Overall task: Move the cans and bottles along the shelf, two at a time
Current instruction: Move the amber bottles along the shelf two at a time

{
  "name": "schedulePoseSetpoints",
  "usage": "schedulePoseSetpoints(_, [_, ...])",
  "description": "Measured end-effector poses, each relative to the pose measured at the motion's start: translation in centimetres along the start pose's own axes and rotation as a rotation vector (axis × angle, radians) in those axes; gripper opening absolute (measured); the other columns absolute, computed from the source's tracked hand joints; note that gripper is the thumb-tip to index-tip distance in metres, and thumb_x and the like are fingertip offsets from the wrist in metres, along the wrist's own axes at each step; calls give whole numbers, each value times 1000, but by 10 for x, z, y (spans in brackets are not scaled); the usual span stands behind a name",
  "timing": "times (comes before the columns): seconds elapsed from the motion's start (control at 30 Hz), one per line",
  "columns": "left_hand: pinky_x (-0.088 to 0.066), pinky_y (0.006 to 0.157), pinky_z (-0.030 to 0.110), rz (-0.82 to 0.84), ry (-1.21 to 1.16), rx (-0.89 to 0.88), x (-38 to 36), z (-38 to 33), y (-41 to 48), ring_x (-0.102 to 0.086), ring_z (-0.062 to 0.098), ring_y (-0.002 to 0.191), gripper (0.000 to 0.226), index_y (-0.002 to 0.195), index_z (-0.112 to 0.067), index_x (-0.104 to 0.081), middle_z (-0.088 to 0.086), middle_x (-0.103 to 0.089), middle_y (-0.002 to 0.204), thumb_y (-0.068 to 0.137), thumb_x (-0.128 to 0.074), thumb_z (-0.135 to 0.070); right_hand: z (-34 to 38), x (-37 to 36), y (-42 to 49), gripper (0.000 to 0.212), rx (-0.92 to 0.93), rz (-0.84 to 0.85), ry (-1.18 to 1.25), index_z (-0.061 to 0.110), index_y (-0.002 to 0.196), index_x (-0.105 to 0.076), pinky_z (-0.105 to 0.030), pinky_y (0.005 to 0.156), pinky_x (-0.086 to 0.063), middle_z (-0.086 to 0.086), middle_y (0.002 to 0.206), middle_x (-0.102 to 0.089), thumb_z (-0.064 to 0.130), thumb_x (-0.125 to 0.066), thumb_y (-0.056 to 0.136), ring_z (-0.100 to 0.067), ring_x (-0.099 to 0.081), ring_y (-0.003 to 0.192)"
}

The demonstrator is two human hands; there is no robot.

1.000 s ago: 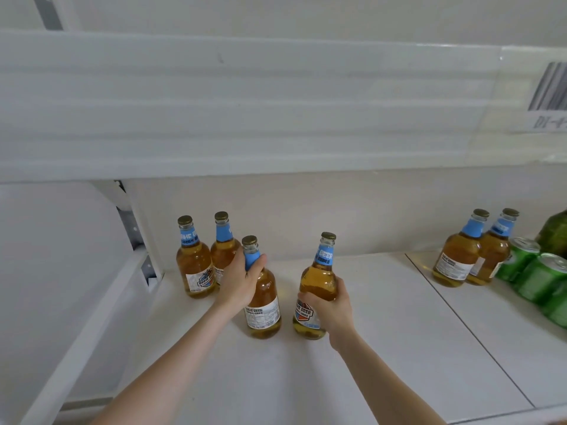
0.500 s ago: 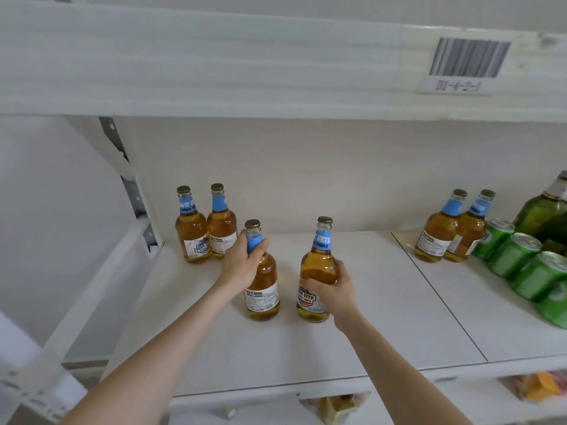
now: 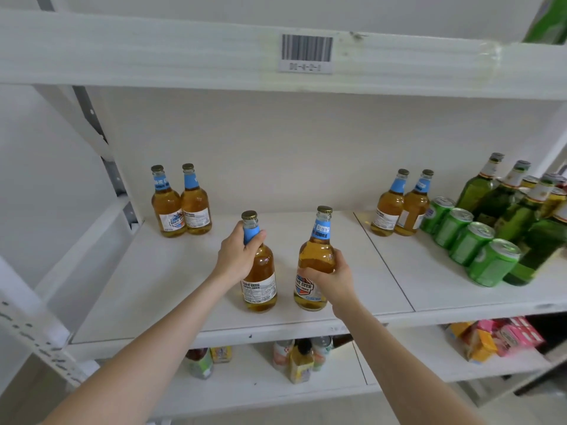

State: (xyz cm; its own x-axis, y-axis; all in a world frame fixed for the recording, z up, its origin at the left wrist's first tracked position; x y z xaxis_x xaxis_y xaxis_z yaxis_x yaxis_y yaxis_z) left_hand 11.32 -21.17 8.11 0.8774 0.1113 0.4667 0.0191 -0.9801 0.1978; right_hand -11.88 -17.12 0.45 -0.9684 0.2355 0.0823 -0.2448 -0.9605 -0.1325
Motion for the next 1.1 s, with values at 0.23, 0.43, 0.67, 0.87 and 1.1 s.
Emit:
schedulePoseSetpoints(0.23, [-46, 80, 32, 34, 14, -4, -43, -28, -37, -61, 16, 91, 28, 108, -17, -53, 3, -64, 98, 96, -53, -42, -3, 58, -21, 78, 21, -21, -46, 32, 128, -46, -38, 81, -55, 3, 114, -61, 23, -88, 63, -22, -61, 105])
schedulePoseSetpoints(0.43, [-50, 84, 38, 65, 44, -32, -78, -48, -39, -62, 20, 92, 26, 105, -17, -53, 4, -65, 96, 96, -53, -41, -10, 95, -14, 77, 21, -57, -59, 34, 127, -44, -33, 75, -51, 4, 115, -59, 24, -88, 64, -21, -60, 106])
schedulePoseSetpoints(0.67, [-44, 79, 34, 98, 73, -74, -122, -71, -10, -60, 21, 89, 24, 104, -17, -53, 1, -62, 91, 96, -54, -40, -14, 137, 20, 76, 17, -100, -12, 35, 123, -46, -32, 73, -52, 5, 113, -61, 23, -89, 61, -22, -61, 104])
schedulePoseSetpoints(0.87, [-38, 74, 30, 111, 87, -110, -162, -100, 4, -56, 16, 82, 20, 100, -20, -50, -5, -58, 84, 96, -55, -38, -13, 179, 44, 75, 22, -124, 37, 36, 122, -46, -31, 69, -52, 3, 113, -62, 21, -89, 62, -21, -62, 100])
schedulePoseSetpoints(1.1, [-40, 77, 30, 86, 72, -101, -219, -133, 2, -58, 17, 87, 23, 105, -18, -51, 0, -61, 92, 96, -54, -40, -8, 245, 62, 75, 31, -88, 46, 31, 124, -50, -31, 70, -53, 3, 110, -64, 18, -89, 61, -19, -64, 100])
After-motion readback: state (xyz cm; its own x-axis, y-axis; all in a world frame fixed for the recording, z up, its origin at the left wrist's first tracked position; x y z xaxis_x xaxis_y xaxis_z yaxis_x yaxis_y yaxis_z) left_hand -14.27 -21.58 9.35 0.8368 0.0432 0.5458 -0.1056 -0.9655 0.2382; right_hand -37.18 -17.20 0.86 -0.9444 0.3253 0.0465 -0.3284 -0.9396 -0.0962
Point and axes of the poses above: each hand's wrist, its own y-axis towards the middle knuckle, its own x-axis out of the back of the hand, z = x × y, the point moved 10 cm from there along y, towards the middle knuckle
